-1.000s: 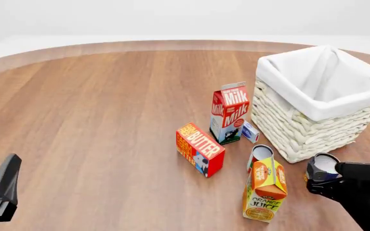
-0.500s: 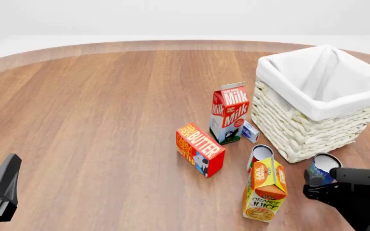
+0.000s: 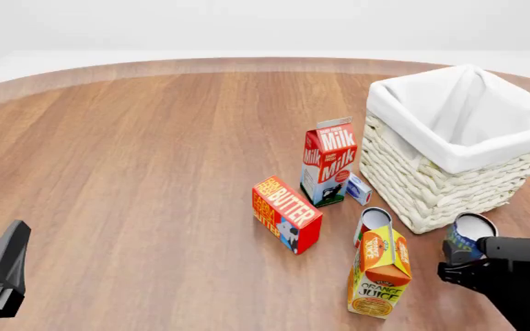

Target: Pick up the alphabet soup, and put it in the basket.

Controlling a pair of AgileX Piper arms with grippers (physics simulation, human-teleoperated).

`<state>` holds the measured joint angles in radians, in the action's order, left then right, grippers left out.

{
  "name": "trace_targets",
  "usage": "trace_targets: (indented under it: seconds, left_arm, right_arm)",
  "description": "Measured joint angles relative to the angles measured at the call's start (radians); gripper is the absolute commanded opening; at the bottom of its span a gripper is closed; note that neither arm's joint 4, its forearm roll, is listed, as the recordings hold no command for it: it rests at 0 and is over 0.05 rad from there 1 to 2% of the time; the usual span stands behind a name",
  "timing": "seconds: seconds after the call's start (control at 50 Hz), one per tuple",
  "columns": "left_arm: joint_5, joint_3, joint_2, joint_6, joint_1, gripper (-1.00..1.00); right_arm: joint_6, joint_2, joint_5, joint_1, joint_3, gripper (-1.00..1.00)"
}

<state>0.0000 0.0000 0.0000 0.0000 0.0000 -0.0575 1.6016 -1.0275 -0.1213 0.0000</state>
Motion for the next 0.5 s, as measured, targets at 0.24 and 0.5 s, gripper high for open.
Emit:
trace_targets:
  seconds: [0.24,0.5]
  left_arm:
    - [0.000,0.000,0.000,0.000,0.000,1.00]
    - [0.000,0.000,0.000,0.000,0.000,1.00]
  right_arm:
    - [-0.011,-0.169,0.147,0.006,0.000,-1.00]
    - [-0.025,-0.347,0.303,0.019,0.000,-1.00]
